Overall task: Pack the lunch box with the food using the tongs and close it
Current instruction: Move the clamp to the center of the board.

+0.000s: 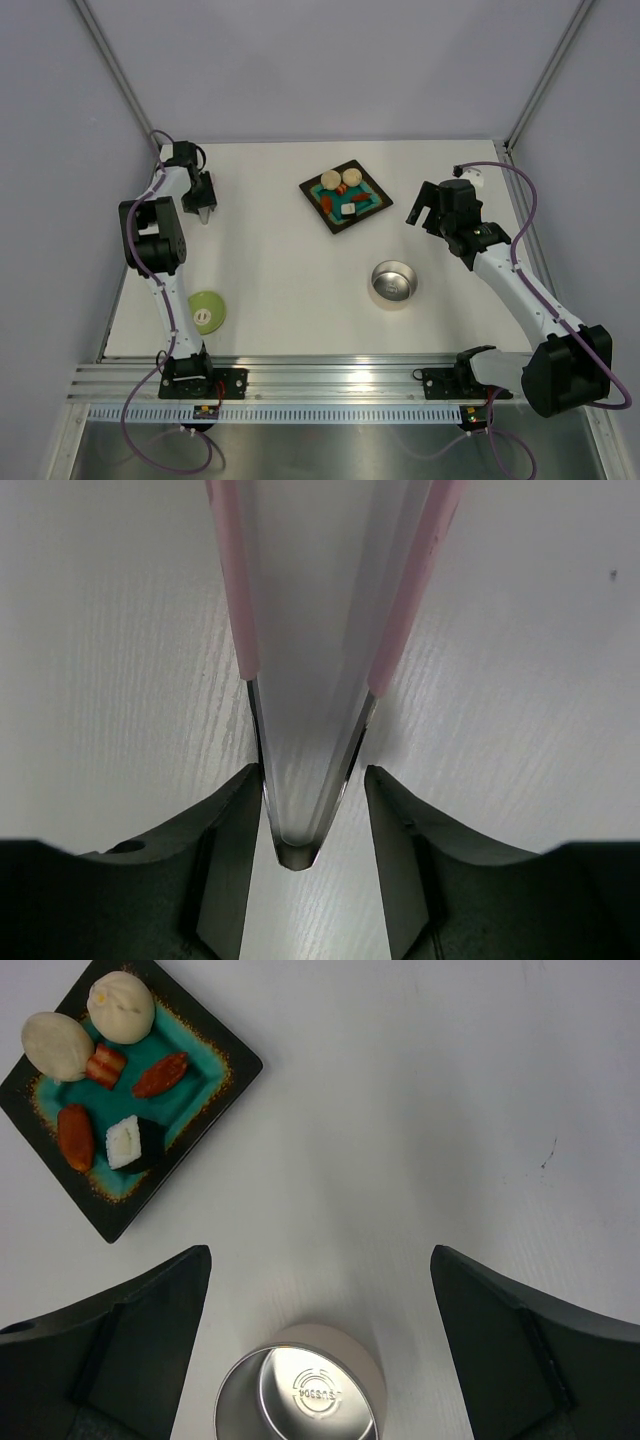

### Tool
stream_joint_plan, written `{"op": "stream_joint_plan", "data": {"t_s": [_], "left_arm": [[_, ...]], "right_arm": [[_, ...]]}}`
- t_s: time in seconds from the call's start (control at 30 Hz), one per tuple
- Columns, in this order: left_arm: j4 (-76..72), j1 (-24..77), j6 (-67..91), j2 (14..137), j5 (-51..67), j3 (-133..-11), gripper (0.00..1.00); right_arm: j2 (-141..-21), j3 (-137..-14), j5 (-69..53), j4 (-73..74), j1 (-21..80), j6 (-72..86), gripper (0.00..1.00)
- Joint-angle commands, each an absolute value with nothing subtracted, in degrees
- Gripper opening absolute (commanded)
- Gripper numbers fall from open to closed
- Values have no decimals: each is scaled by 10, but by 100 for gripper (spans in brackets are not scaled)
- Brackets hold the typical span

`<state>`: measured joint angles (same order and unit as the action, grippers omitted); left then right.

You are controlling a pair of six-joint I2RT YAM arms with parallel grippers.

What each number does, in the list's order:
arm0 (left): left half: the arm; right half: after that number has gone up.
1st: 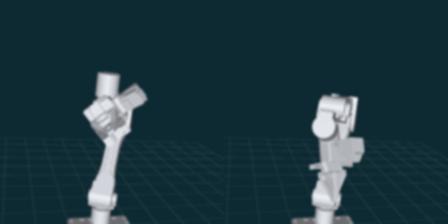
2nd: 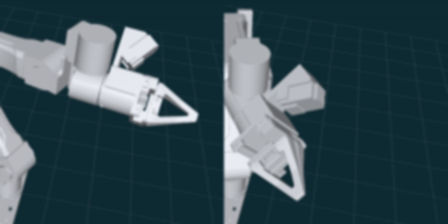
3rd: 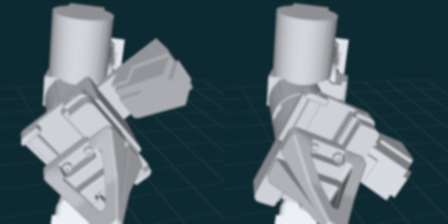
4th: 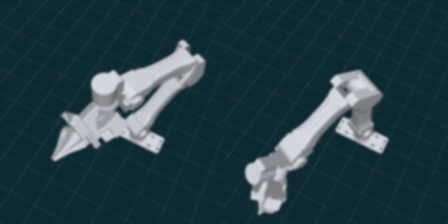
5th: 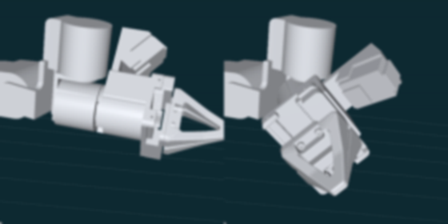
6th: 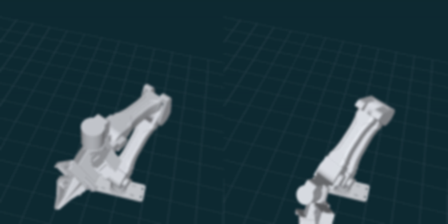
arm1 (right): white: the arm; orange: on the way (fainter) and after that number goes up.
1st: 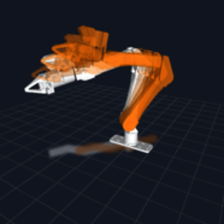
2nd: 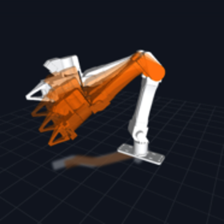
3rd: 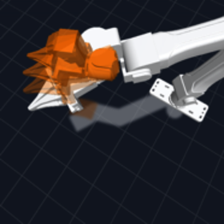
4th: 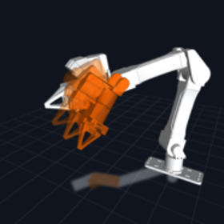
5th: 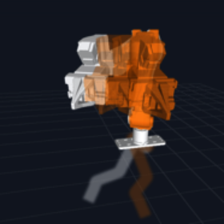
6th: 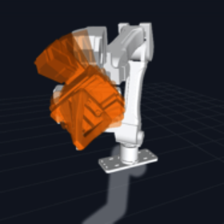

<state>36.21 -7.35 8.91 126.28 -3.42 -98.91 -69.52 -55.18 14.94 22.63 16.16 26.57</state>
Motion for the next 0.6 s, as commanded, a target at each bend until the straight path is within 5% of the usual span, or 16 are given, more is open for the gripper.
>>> {"op": "stream_joint_plan", "data": {"t_s": [0.0, 0.17, 0.27, 0.57], "left_arm": [[351, -69, 84, 1260, -4, -994, 48], [345, -62, 86, 1257, -4, -982, 54], [343, -62, 86, 1259, -8, -983, 67], [370, -62, 91, 1304, -48, -1041, 61]], "right_arm": [[-687, -574, 157, 228, 160, 277, 99], [-675, -568, 158, 232, 161, 279, 99], [-668, -563, 160, 233, 160, 279, 99], [-657, -558, 167, 242, 161, 278, 99]]}}
